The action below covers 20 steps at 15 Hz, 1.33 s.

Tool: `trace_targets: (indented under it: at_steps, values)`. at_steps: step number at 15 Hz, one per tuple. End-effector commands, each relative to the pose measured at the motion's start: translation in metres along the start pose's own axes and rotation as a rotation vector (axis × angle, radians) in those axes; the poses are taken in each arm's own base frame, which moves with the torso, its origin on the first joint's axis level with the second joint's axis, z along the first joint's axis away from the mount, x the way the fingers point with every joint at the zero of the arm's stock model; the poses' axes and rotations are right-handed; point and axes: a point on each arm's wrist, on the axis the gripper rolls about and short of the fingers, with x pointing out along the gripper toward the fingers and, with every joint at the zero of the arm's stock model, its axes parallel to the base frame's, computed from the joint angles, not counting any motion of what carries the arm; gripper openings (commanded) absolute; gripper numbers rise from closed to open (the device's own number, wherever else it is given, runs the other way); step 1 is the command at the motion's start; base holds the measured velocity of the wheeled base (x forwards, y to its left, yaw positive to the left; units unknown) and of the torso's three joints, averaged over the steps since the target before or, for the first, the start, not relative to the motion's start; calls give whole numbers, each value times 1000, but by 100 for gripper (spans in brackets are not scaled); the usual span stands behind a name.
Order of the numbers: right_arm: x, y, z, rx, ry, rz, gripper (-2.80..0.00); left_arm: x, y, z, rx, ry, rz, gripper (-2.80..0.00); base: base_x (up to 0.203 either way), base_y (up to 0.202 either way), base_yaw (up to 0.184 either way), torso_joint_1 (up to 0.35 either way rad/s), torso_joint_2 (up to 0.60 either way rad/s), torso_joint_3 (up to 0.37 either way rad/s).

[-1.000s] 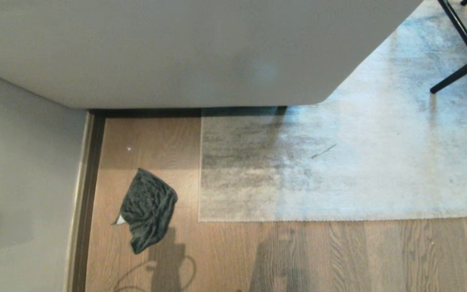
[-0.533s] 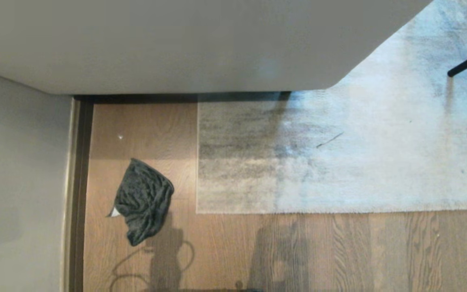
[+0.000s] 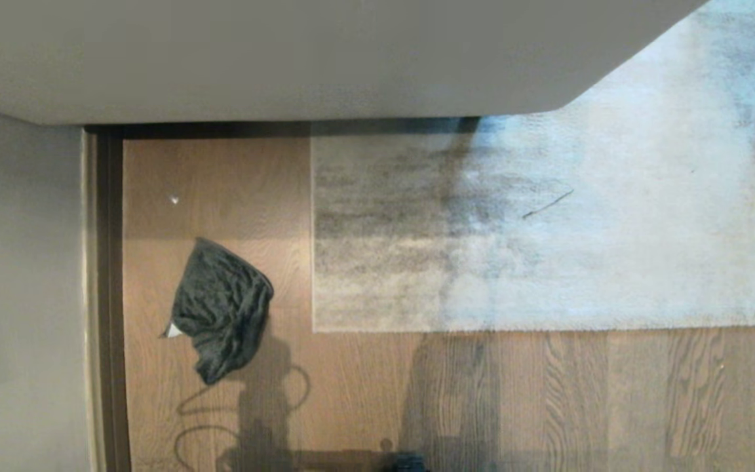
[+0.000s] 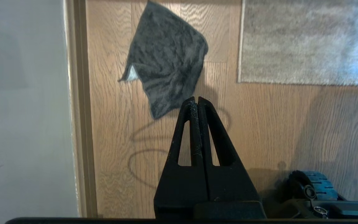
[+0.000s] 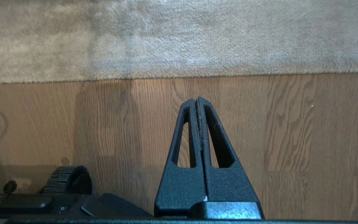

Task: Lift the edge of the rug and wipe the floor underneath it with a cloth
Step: Pick up the rag

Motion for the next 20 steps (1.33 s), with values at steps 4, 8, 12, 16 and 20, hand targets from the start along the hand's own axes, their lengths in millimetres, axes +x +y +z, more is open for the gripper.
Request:
trace_targets:
  at_steps: [4, 8, 12, 16, 20]
  values:
    - [0, 0, 0, 0, 0, 0, -280, 0, 0, 0, -1, -1, 0, -280, 0, 0, 0, 4, 1, -201]
    - [0, 0, 0, 0, 0, 0, -280, 0, 0, 0, -2, 0, 0, -280, 0, 0, 0, 3, 2, -197]
    - [0, 0, 0, 0, 0, 0, -280, 0, 0, 0, -2, 0, 0, -280, 0, 0, 0, 2, 4, -202]
    - [0, 0, 0, 0, 0, 0, -280, 0, 0, 0, -2, 0, 0, -280, 0, 0, 0, 2, 1, -199]
    - [0, 0, 0, 0, 0, 0, -280, 0, 0, 0, -2, 0, 0, -280, 0, 0, 0, 1, -1, -56]
